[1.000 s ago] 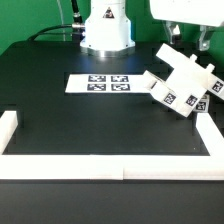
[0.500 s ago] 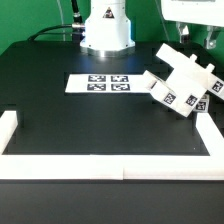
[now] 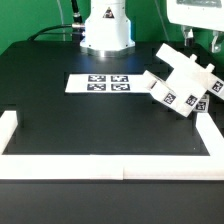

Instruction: Assemble chair

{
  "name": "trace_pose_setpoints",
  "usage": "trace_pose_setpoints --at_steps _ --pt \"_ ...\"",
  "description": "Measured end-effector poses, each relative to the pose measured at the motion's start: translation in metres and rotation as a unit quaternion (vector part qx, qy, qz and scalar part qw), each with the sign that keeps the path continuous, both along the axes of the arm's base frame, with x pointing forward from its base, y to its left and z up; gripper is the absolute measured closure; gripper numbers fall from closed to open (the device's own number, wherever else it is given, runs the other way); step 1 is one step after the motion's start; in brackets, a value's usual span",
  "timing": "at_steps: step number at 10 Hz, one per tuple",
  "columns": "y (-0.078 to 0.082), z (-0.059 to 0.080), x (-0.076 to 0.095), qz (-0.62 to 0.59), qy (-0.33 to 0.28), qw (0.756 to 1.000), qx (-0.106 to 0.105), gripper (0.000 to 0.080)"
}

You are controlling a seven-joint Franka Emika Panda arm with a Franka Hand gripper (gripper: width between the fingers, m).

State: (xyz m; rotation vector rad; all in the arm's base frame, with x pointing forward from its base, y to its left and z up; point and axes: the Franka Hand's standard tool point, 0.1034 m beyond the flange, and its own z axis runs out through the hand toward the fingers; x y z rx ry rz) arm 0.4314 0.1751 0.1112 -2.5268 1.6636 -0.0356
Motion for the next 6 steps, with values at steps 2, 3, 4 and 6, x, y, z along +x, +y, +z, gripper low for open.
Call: trace_pose_setpoints --at_steps 2,3,4,6 --pt "0.004 -0.013 -0.006 0.011 0.002 1.000 -0.011 0.0151" --pt "0.005 -0.020 -0.009 0.014 0.006 1.000 -0.017 0.0151" --pt "0.004 -0.027 -0.010 0.019 0.010 0.999 -0.024 0.0151" --pt "-0.003 -0.035 -0.010 0.033 0.011 0.999 -0.033 0.0151"
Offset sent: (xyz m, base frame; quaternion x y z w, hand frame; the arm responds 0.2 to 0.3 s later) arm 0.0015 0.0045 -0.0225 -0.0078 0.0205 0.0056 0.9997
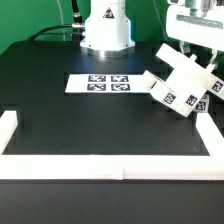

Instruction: Assemble chair

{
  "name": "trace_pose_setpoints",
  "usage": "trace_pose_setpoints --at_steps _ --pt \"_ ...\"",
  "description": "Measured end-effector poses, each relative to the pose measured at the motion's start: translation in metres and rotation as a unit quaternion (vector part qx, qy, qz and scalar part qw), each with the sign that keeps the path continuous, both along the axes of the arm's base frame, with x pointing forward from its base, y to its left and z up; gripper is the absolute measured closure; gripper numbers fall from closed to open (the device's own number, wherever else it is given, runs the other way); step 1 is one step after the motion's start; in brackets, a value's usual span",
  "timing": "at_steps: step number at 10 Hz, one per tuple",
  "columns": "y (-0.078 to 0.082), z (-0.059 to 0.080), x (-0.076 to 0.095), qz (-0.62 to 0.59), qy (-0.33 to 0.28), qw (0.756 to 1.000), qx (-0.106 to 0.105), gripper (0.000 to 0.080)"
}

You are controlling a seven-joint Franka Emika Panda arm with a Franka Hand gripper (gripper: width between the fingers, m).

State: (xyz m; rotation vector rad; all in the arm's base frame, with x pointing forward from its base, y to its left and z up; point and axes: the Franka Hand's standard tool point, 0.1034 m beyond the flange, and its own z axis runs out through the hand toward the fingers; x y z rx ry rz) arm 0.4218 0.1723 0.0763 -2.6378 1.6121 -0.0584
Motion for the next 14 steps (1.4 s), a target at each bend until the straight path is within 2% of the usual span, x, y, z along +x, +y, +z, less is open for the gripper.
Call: trace_pose_setpoints --at_steps 4,8,10,11,13,14 --pt "-0.017 -0.007 0.001 0.025 0.002 1.000 -0.004 0.0151" --pt "-0.053 -0.003 0.021 0.063 -0.006 0.998 -0.015 0.0151" --pt "-0.066 -0.002 0.032 0.072 -0.011 0.997 -0.022 0.0151" --pt "-0.066 -0.001 0.034 0.072 -0.012 0.997 -0.022 0.0151" --pt "-0.056 0.002 0.033 0.073 -0.015 0.997 -0.018 0.0151" --pt "-0.059 0.000 0.032 0.074 -0.014 0.997 -0.020 0.0151"
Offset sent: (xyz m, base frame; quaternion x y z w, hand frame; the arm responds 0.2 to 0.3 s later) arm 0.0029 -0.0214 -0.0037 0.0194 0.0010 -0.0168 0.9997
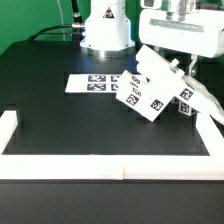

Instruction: Assemble chair

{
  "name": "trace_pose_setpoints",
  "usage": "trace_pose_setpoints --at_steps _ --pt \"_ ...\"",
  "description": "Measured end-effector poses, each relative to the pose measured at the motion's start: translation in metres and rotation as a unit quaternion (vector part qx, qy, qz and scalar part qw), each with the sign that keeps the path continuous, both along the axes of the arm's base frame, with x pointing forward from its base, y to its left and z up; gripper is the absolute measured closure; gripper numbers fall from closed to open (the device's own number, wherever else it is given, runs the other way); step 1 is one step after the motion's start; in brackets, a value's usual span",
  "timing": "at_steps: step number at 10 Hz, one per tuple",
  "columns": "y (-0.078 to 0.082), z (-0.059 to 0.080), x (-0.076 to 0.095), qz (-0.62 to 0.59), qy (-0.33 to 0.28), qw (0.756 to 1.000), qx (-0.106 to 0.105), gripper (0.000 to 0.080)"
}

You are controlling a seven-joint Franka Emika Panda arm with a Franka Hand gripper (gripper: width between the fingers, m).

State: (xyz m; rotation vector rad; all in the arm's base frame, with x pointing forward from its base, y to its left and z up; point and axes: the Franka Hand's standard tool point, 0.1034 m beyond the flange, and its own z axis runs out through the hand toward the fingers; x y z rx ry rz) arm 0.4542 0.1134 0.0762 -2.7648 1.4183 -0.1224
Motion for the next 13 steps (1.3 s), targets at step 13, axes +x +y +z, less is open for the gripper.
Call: trace_pose_setpoints --at_steps 13 --pt "-0.048 0.006 0.016 0.080 -0.002 0.997 -0.018 0.0151"
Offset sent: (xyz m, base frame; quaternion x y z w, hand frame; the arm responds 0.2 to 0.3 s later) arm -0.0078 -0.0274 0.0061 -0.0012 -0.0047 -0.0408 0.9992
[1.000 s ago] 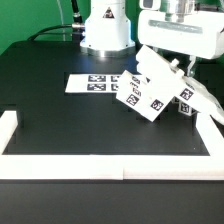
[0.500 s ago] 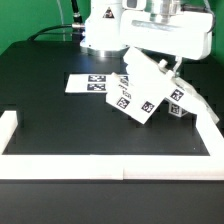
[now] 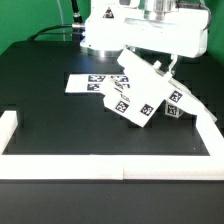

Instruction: Assemble chair

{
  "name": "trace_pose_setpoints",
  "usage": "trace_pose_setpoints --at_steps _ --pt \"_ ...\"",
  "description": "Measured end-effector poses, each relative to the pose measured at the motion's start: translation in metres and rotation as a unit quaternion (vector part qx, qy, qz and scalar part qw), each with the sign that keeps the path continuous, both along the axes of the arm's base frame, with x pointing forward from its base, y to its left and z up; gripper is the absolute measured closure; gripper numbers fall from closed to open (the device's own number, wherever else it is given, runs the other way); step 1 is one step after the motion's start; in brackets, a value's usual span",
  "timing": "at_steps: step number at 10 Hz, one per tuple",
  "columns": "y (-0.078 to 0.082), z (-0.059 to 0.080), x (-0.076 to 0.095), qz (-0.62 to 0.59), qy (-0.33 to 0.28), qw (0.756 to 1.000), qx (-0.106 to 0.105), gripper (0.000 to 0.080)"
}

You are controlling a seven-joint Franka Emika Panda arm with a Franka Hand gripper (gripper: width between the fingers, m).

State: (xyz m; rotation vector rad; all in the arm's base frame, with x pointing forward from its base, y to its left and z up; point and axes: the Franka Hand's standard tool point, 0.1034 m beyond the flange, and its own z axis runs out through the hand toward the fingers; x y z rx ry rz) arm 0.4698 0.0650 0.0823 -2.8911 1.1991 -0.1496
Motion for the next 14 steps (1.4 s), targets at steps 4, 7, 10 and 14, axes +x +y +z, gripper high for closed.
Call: trace_pose_setpoints --at_steps 4,7,10,14 --pt "-0.006 0.014 0.004 0.022 0.007 1.000 0.012 0.0151" --pt "-0.027 0.035 0.022 0.031 0.014 0.999 0.024 0.0151" --pt "-0.029 0.038 0.026 0.031 0.013 0.999 0.025 0.0151" --pt "-0.043 0.055 0.049 0.041 0.015 0.999 0.031 0.0151"
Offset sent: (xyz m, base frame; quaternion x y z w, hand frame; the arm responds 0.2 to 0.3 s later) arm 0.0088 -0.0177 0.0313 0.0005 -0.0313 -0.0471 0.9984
